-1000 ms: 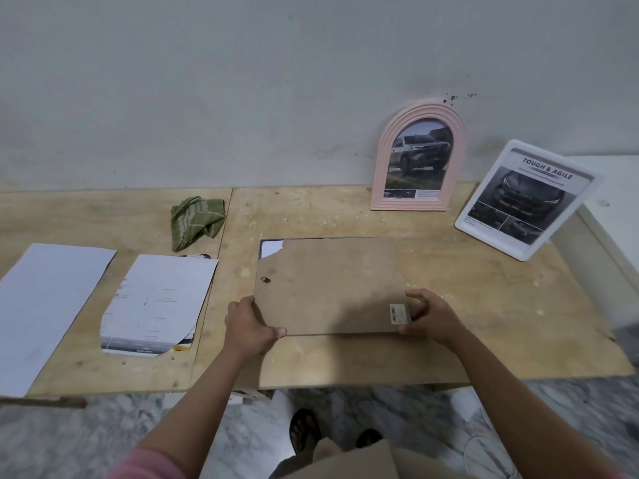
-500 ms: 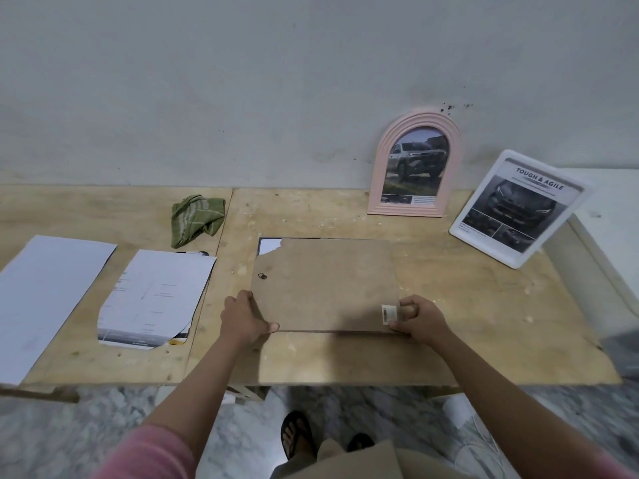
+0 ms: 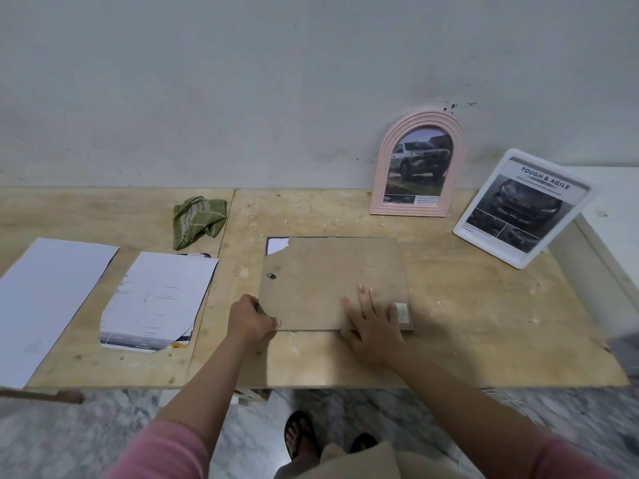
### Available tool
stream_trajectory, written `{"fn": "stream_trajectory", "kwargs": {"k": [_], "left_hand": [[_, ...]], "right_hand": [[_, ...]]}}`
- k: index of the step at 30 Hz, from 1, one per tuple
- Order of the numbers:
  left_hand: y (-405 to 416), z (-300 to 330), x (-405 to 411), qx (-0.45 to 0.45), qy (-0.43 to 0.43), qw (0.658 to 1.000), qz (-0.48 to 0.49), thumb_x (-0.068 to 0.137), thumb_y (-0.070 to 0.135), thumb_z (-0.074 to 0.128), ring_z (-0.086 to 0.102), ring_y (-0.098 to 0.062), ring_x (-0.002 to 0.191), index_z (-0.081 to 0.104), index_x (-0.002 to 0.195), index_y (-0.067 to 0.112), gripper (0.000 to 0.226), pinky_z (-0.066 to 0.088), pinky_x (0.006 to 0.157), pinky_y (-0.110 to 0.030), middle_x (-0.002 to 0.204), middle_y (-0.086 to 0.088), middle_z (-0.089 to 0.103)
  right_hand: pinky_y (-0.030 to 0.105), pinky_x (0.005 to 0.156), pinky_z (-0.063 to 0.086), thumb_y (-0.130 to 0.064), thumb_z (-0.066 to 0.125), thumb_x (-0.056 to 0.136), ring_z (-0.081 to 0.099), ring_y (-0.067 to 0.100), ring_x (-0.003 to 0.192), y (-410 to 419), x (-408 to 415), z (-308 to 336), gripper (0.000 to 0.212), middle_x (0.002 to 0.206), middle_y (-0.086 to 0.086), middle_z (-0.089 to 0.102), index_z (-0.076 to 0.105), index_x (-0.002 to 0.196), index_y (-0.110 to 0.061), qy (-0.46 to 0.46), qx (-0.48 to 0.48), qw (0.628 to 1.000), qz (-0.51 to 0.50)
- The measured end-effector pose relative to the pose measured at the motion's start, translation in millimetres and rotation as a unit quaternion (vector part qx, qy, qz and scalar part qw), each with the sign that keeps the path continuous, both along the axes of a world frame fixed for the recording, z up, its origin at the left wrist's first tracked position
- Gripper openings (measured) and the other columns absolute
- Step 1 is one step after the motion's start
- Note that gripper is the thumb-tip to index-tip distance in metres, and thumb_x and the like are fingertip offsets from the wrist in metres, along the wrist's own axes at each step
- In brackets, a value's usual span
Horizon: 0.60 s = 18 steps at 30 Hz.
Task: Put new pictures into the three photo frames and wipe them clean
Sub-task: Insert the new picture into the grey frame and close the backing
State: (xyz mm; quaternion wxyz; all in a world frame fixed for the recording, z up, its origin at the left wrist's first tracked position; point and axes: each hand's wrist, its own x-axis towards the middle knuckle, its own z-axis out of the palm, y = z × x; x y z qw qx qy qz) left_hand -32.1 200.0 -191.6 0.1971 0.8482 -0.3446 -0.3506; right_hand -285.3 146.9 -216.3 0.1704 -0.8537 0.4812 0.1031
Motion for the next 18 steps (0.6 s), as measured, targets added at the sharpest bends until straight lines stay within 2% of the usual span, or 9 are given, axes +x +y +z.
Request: {"fn": "stream_trajectory", "kwargs": {"k": [4, 8, 11, 13, 15, 18], "left_hand": [[-5, 1, 3, 0.023, 0.003, 1.000, 0.003, 0.064, 0.014, 0.082, 0.051, -0.023, 0.091, 0.049, 0.101, 0.006, 0.050, 0.041, 0.070, -0.030, 0.111, -0.013, 0.058], [-7, 4, 0, 0.024, 0.002, 1.000, 0.002, 0.068, 0.015, 0.080, 0.049, -0.022, 0.089, 0.049, 0.102, 0.005, 0.047, 0.039, 0.070, -0.029, 0.109, -0.012, 0.058], [-8, 8, 0, 0.030, 0.006, 1.000, 0.007, 0.067, 0.016, 0.080, 0.054, -0.024, 0.093, 0.053, 0.103, 0.003, 0.047, 0.042, 0.071, -0.030, 0.108, -0.013, 0.060], [-8, 9, 2, 0.033, 0.005, 0.999, -0.002, 0.067, 0.020, 0.082, 0.057, -0.027, 0.099, 0.055, 0.105, 0.004, 0.049, 0.043, 0.073, -0.030, 0.108, -0.012, 0.061], [-5, 9, 3, 0.041, 0.002, 0.999, -0.022, 0.070, 0.024, 0.082, 0.056, -0.026, 0.099, 0.054, 0.107, 0.004, 0.050, 0.042, 0.073, -0.030, 0.108, -0.011, 0.061], [-1, 11, 4, 0.037, -0.011, 0.998, -0.043, 0.073, 0.024, 0.079, 0.054, -0.024, 0.093, 0.054, 0.107, 0.003, 0.047, 0.040, 0.072, -0.029, 0.109, -0.012, 0.061]], "right_hand": [[0.063, 0.109, 0.004, -0.067, -0.002, 0.078, -0.014, 0.029, 0.145, 3, 3, -6, 0.075, 0.158, 0.004, -0.017, -0.009, 0.147, -0.039, 0.023, -0.033, 0.999, 0.007], [0.066, 0.107, 0.008, -0.064, 0.001, 0.083, -0.008, 0.032, 0.146, 3, 6, -11, 0.069, 0.159, 0.008, -0.008, -0.005, 0.147, -0.038, 0.025, -0.053, 0.998, -0.001], [0.065, 0.106, 0.015, -0.062, -0.001, 0.083, -0.003, 0.034, 0.146, 2, 6, -8, 0.071, 0.159, 0.010, -0.005, -0.002, 0.148, -0.035, 0.047, -0.037, 0.998, 0.005], [0.066, 0.097, 0.031, -0.058, 0.011, 0.085, 0.021, 0.042, 0.141, 2, 9, -4, 0.069, 0.156, 0.019, 0.018, 0.015, 0.147, -0.028, 0.067, -0.031, 0.997, -0.002], [0.060, 0.085, 0.046, -0.055, 0.029, 0.081, 0.047, 0.046, 0.124, 1, 10, -4, 0.067, 0.141, 0.025, 0.044, 0.036, 0.139, -0.021, 0.073, -0.022, 0.997, -0.004], [0.057, 0.080, 0.049, -0.053, 0.052, 0.072, 0.057, 0.047, 0.110, -7, 4, -2, 0.066, 0.128, 0.029, 0.053, 0.054, 0.127, -0.016, 0.002, -0.040, 0.999, 0.011]]}}
